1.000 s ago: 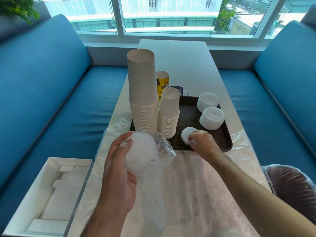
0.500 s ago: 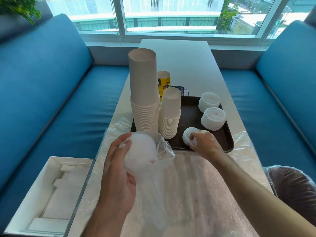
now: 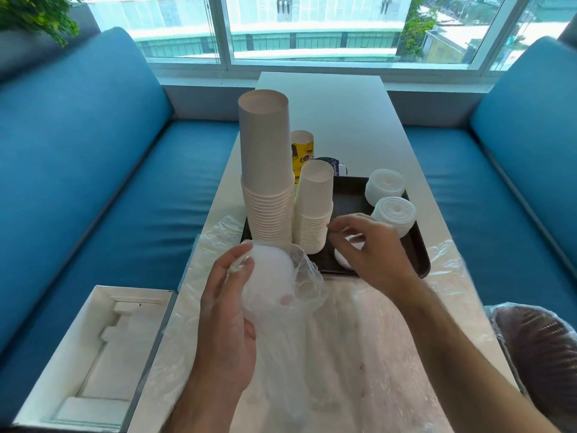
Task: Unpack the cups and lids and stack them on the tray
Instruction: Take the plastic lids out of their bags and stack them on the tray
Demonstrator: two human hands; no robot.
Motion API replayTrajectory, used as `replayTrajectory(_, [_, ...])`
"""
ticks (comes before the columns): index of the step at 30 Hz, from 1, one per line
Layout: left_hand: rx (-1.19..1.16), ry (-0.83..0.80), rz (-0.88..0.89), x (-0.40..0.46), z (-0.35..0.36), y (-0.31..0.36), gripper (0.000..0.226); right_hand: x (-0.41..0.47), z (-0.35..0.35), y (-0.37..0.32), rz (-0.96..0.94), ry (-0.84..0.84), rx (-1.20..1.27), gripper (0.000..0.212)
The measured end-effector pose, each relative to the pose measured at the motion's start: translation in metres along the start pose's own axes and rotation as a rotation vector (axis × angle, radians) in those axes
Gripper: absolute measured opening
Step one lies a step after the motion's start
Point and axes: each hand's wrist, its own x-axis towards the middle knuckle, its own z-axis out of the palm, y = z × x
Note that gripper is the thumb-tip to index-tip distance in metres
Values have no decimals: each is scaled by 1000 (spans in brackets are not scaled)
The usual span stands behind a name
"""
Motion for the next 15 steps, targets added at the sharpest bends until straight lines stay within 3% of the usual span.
replayTrajectory(2, [36,-4,24,-2,1,0,23,-14,-6,-40,-120,13,156,22])
replayTrajectory(5, [45,-10,23,-6,6,0,22,-31,-1,-71,-283,-80,122,36])
replayTrajectory(8, [75,-24,52,-9,8,2,28,-39,11,-71,-284,-98,74,44])
replayTrajectory(15, [28,-53,31,-10,5,4,23,-46,22,-72,-288,-3,87,42])
